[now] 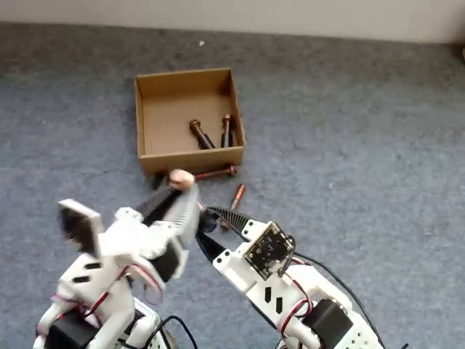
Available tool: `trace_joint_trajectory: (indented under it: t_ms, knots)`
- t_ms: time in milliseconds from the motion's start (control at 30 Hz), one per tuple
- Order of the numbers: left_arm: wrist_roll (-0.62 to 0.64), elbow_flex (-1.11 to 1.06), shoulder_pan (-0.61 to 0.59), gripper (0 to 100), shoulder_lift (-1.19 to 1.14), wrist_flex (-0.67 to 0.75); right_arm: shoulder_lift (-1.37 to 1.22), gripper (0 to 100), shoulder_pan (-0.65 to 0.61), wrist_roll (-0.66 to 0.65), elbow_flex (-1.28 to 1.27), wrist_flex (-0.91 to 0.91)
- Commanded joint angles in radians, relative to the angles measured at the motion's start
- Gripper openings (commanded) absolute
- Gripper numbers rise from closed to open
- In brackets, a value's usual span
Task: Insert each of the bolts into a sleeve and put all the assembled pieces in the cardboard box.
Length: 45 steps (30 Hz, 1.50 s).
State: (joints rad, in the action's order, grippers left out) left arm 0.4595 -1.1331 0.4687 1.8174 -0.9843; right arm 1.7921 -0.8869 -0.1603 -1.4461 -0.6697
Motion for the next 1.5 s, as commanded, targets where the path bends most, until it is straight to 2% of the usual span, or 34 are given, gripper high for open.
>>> trace_joint_trajectory:
  t_ms: [0,100,367,467,533,667,833,933,1100,1200,1300,1467]
  knots:
    - [-0.009,-0.001,0.038,1,-0.001,0.002,0.018,0.5,-0.013,-0.011,0.022,0.028]
    - [-0.011,0.004,0.074,1,0.001,0.0,0.018,0.5,-0.012,-0.011,0.022,0.028]
    - [-0.015,0.002,0.079,1,0.001,-0.02,0.018,0.5,-0.007,-0.011,0.022,0.028]
    - [-0.121,0.001,0.085,2,0.001,-0.072,0.018,0.5,-0.004,-0.011,0.022,0.03]
    - [-0.175,0.001,0.085,6,0.001,-0.117,0.018,0.5,-0.004,-0.011,0.022,0.03]
    - [-0.183,0.001,0.079,20,0.002,-0.216,0.018,0.5,-0.004,-0.008,0.022,0.03]
    - [-0.19,0.012,0.074,23,0.004,-0.301,0.018,0.5,-0.002,-0.003,0.022,0.03]
    - [-0.19,0.059,-0.002,23,0.004,-0.315,0.016,0.5,0.021,-0.002,0.015,0.03]
    - [-0.192,0.165,-0.176,23,0.004,-0.313,0.007,0.5,0.139,0.014,0.013,0.03]
    - [-0.259,0.176,-0.283,23,0.004,-0.318,0.007,0.5,0.199,0.101,0.013,0.03]
    - [-0.285,0.174,-0.401,22,0.004,-0.364,0.005,0.5,0.213,0.11,0.013,0.03]
    - [-0.29,0.081,-0.539,10,0.004,-0.37,0.005,0.5,0.214,0.112,0.021,-0.051]
